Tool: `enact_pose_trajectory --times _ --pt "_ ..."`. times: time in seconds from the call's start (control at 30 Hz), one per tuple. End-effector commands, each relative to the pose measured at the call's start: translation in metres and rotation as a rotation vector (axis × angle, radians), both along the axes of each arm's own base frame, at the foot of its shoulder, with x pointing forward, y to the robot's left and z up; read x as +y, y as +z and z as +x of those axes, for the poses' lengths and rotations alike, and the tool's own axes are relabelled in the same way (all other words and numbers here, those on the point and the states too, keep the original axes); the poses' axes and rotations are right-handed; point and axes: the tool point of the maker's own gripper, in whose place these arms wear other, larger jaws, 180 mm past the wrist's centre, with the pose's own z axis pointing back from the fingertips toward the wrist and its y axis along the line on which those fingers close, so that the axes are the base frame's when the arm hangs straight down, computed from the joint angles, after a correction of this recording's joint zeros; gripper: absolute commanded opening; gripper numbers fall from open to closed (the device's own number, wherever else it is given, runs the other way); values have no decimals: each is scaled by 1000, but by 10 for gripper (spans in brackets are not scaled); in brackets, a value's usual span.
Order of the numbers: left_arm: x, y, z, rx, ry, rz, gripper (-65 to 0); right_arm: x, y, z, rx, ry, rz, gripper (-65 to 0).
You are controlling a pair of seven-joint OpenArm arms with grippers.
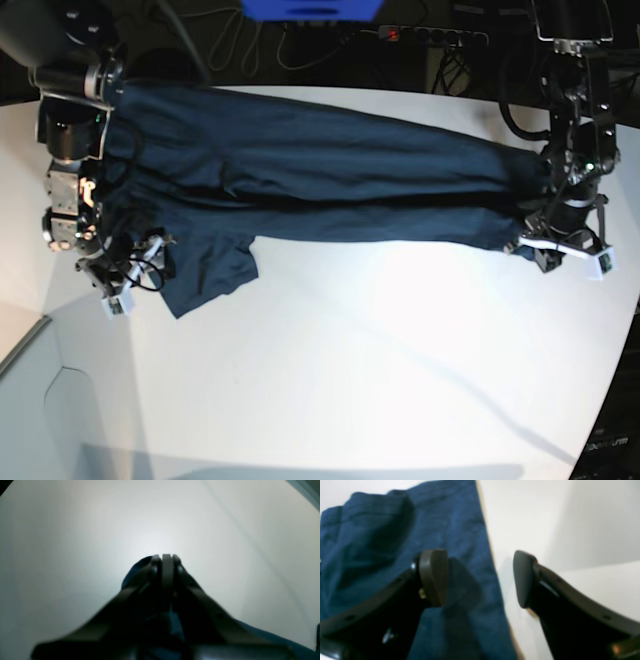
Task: Layout the t-shirt on the table in an organized manner, then fold the t-shirt properly
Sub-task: 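Grasp the hem side of the shirt with both grippers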
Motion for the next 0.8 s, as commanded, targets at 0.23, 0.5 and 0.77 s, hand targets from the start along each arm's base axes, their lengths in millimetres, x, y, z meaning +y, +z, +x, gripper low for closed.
enact_pose_trajectory --times 0.23,0.5,0.77 --pt "7 25 17 -78 3 26 -649 8 -5 -2 12 -7 14 -533" --pt "7 45 36 -131 0 24 -649 4 18 23 -47 -12 10 -650" --pt "7 77 67 -216 3 21 -649 -20 87 70 -227 -60 -17 -650"
